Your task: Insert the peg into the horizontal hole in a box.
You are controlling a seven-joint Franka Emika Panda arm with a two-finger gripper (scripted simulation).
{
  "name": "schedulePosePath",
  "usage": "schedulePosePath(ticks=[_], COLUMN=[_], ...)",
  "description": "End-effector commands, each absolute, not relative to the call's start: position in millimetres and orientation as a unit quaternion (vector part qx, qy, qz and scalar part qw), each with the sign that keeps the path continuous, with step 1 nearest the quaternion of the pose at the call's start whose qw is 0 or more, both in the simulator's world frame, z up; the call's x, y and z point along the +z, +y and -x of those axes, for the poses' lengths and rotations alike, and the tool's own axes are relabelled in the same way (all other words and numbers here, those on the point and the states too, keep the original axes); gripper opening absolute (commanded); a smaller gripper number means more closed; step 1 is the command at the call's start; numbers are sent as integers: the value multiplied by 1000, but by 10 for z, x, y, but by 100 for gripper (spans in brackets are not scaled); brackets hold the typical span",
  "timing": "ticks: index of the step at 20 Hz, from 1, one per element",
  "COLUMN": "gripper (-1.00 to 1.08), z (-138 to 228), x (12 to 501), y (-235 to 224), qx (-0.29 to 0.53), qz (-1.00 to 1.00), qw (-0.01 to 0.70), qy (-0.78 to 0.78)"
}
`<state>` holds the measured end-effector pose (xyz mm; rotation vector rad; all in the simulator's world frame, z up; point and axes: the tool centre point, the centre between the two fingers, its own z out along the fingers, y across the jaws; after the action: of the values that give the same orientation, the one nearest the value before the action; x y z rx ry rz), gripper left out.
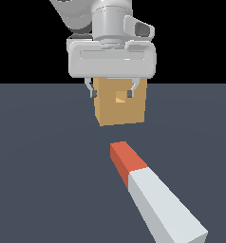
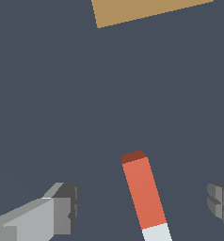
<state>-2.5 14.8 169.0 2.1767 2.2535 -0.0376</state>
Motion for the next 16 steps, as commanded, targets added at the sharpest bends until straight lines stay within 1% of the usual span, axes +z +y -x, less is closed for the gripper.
schedulePosePath(ticks=[1, 9, 16], gripper=[100, 100, 100], z=[25, 1, -75], x=[1690, 1622, 1448], y=[148, 17, -314], qx=[-12, -11, -9], qz=[-695, -687, -668], qw=[4, 4, 3], qy=[719, 726, 744])
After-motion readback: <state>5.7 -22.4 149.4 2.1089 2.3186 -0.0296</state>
